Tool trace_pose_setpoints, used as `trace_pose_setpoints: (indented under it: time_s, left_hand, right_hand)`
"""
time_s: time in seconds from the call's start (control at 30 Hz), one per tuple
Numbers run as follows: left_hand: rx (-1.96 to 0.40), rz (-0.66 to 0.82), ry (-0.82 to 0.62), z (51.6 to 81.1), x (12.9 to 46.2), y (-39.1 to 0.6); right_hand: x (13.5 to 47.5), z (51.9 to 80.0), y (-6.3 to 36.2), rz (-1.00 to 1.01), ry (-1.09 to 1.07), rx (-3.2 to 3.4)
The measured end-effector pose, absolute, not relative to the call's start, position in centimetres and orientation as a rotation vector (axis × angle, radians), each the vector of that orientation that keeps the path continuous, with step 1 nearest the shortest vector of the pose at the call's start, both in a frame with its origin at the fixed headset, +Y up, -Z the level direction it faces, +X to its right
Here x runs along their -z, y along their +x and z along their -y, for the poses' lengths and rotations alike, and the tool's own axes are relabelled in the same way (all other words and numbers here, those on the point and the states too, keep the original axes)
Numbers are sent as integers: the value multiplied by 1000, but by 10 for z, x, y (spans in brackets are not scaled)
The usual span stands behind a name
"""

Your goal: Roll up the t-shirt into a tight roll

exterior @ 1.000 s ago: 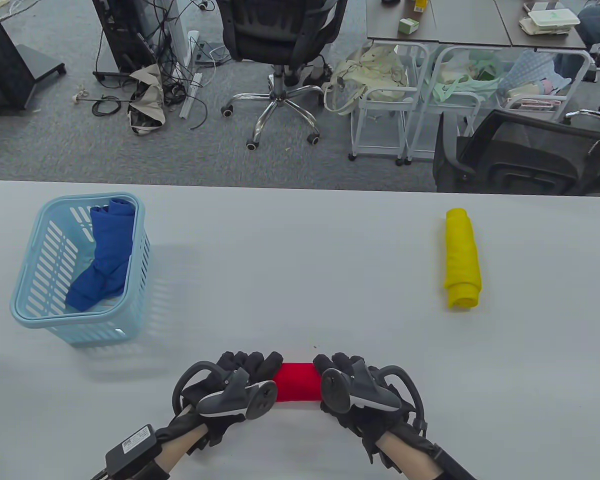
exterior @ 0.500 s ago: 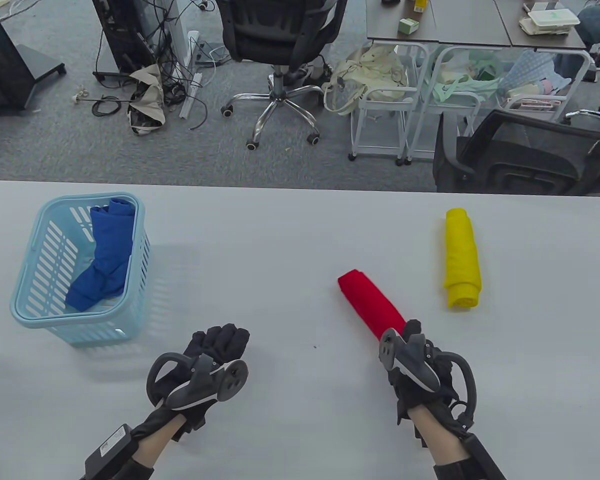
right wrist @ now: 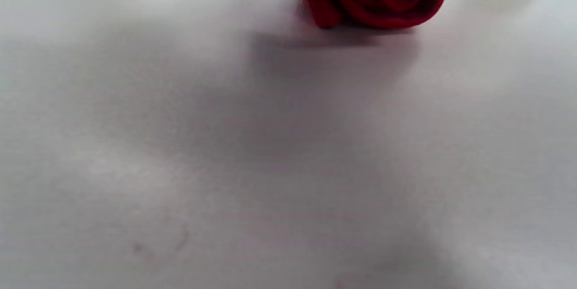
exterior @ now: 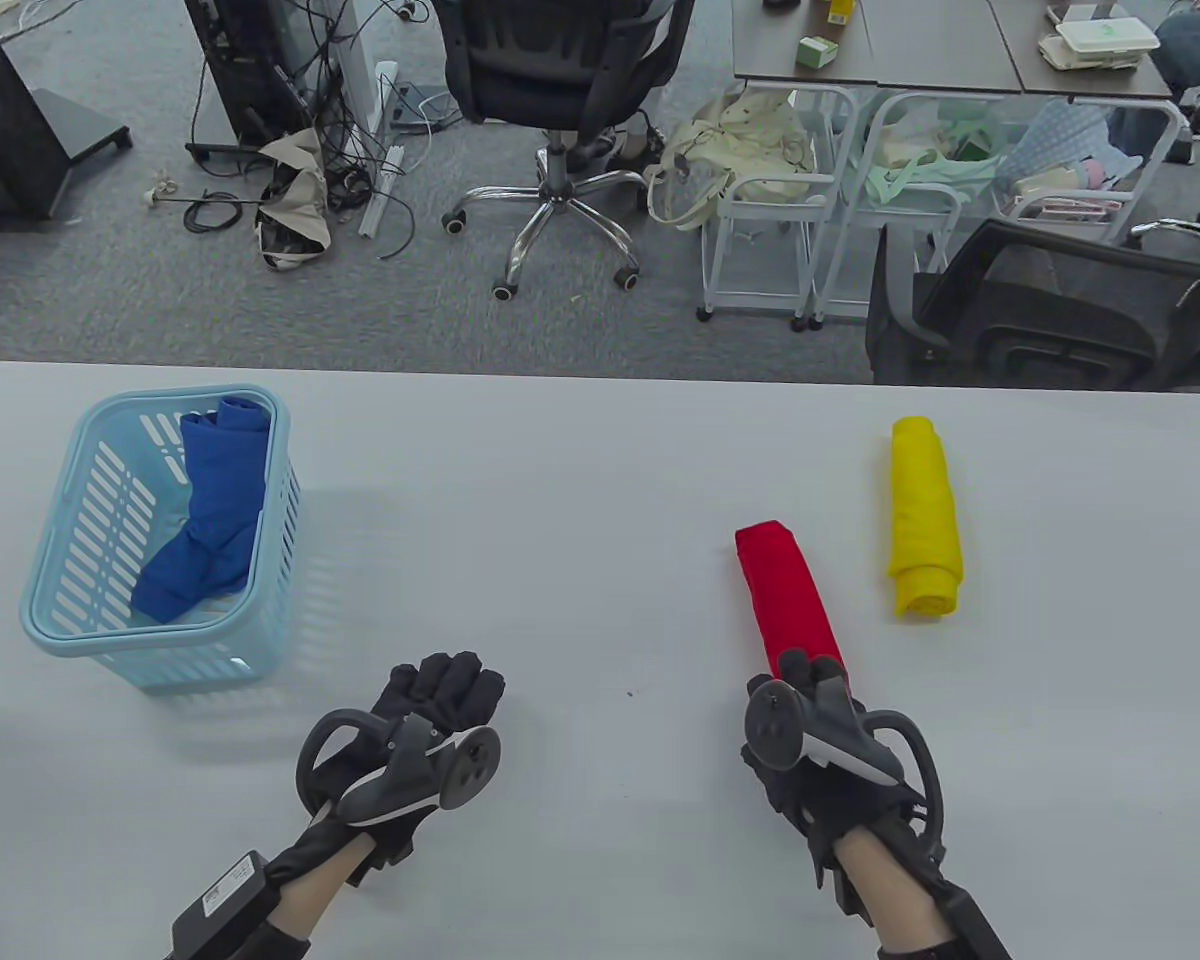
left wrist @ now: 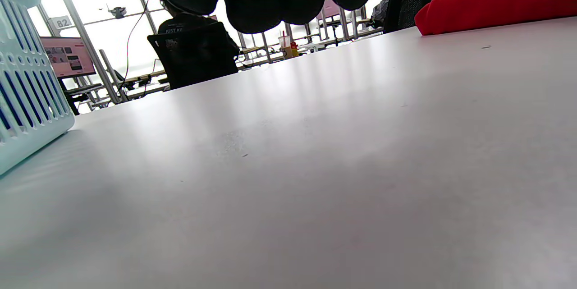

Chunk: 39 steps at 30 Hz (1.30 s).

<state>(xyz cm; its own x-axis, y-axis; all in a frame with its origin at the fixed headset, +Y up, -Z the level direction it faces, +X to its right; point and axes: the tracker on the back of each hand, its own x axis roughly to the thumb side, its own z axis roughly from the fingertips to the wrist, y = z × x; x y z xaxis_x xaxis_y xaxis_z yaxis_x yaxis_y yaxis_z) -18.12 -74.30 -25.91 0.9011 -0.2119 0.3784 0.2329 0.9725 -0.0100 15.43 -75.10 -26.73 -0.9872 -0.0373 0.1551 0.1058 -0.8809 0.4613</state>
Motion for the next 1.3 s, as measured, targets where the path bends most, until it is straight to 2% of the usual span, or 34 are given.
trace_pose_setpoints:
  time_s: [0.13,0.4,0.6,0.77,0.93,1.0,1.13,1.3]
  left_hand:
    - [213,379,-43,738,258,-182]
    - [224,346,-40,737,261,-189]
    - [234,344,-50,740,262,-189]
    - [245,352,-56,742,262,-187]
    - [263,343,-53,742,263,-189]
    - [244,337,-67,742,264,-190]
    - [248,327,-71,743,265,-191]
    - [258,326,-61,744,265,-190]
  right_hand:
    - [292,747,150,747,-164,2949]
    - [365,746,161,836,40,2932]
    - [390,748,175,846,172,2946]
    - [397,746,183,882,250,3063]
    - [382,724,180,741,194,3152]
    - [364,706,173,568,107,3187]
    - [322,684,160,402,-64,3225]
    - [273,689,147,313,-219,3255]
